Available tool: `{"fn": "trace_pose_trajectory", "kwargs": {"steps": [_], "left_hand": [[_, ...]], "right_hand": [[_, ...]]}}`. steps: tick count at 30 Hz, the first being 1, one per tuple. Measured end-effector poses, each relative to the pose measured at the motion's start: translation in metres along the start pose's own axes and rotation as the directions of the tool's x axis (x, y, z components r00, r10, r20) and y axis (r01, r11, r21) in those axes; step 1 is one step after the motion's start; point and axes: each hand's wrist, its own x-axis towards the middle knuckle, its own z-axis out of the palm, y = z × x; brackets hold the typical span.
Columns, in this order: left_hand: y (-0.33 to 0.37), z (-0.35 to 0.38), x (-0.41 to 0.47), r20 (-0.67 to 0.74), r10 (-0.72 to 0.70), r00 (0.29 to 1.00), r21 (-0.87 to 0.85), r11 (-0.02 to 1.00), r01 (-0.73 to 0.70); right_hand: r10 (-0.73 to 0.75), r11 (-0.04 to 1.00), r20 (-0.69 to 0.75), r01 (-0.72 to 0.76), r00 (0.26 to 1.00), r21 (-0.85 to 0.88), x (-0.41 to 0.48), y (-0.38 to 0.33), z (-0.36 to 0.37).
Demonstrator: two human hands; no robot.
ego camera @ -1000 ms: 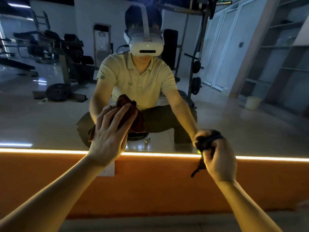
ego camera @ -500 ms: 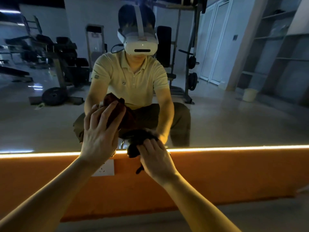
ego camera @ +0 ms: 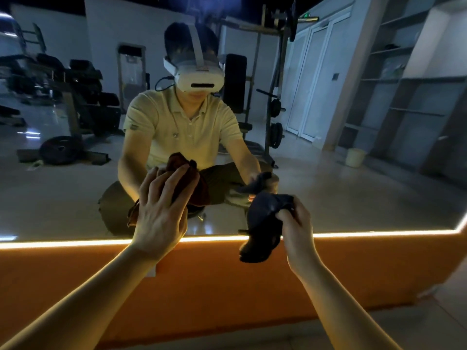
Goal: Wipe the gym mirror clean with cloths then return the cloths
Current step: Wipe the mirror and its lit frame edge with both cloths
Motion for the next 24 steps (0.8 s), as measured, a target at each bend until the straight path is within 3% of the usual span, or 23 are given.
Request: {"fn": "trace_pose_trajectory", "kwargs": {"steps": [2,4,7,9,14,16,18,22,24], "left_hand": [[0.001,-0.001,-0.001,0.002,0.001,1.0,0.003,1.0,-0.001],[0.001,-0.001,-0.001,0.009,0.007,1.0,0.0,1.0,-0.007],[0.001,-0.002,0.001,0.014,0.009,1.0,0.002,1.0,-0.009],[0.003,-0.001,0.001,0.004,0.006,1.0,0.003,1.0,-0.006],[0.002,-0.001,0.001,0.001,0.011,1.0,-0.003,1.0,-0.011],[0.001,-0.002,0.001,0.003,0.017,1.0,0.004,1.0,-0.017],[0.0,-0.003,0.001,0.0,0.026,1.0,0.005,1.0,-0.026],[-0.001,-0.002,0.001,0.007,0.014,1.0,0.008,1.0,-0.014],[-0.001,-0.001,0.001,0.007,0.011,1.0,0.009,1.0,-0.011]], "right_hand": [[0.02,1.0,-0.083,-0.022,0.996,-0.02,-0.001,-0.006,-0.002],[-0.066,0.958,-0.203,0.005,0.977,-0.287,0.0,-0.003,-0.006],[-0.271,0.663,-0.238,0.002,0.933,-0.749,0.003,0.005,-0.017],[-0.31,0.643,-0.285,-0.021,0.907,-0.765,0.007,0.007,-0.026],[-0.259,0.808,-0.377,-0.014,0.889,-0.589,0.013,0.011,-0.02],[-0.217,0.844,-0.348,-0.004,0.912,-0.536,0.011,0.017,-0.005],[-0.259,0.797,-0.268,0.049,0.928,-0.603,0.004,0.025,0.014],[-0.359,0.655,0.148,0.362,0.921,-0.663,-0.026,0.046,0.061],[-0.393,0.601,0.203,0.418,0.897,-0.682,-0.025,0.05,0.055]]}}
